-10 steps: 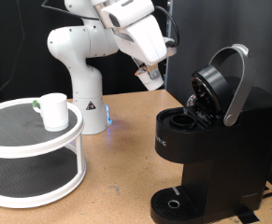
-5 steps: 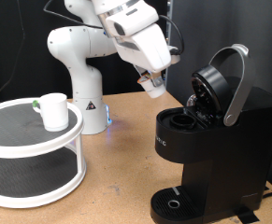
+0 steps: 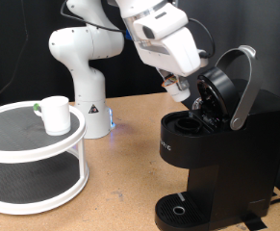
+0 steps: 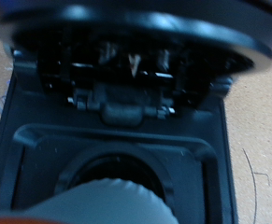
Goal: Make a cup of coffee with the keurig machine
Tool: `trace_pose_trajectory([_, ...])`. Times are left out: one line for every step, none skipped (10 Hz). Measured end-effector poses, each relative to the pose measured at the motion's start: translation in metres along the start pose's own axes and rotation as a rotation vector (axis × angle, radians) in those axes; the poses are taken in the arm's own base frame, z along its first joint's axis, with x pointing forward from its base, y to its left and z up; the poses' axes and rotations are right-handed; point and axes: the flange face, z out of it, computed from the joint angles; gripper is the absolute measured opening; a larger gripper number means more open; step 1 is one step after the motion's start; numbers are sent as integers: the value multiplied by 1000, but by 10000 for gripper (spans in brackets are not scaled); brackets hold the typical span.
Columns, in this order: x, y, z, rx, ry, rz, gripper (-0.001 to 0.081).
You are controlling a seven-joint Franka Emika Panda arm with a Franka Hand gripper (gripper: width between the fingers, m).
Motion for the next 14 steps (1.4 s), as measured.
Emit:
trace_pose_trajectory([4,-3,6,1,-14,-1,437])
trace_pose_trajectory([7,-5,14,-3,-30,0,437])
trace_pose_trajectory([9,-6,20,-9,-41,3,437])
trace_pose_trajectory([12,-6,26,-15,-50,10,437])
trace_pose_trajectory([13,-6,31,-16,-57,13,437])
trace_pose_trajectory([14,-5,35,-16,-61,14,437])
trace_pose_trajectory([14,-4,39,-16,-69,12,437])
trace_pose_trajectory([14,-4,42,-18,-80,8,437])
trace_pose_trajectory([14,-3,45,-22,-94,2,437])
trace_pose_trajectory([14,-2,48,-31,-107,0,437])
trace_pose_trajectory([13,0,50,-38,-118,1,437])
trace_pose_trajectory([12,0,52,-40,-127,2,437])
trace_pose_trajectory([12,1,55,-40,-134,6,437])
trace_pose_trajectory([11,3,58,-38,-140,7,437])
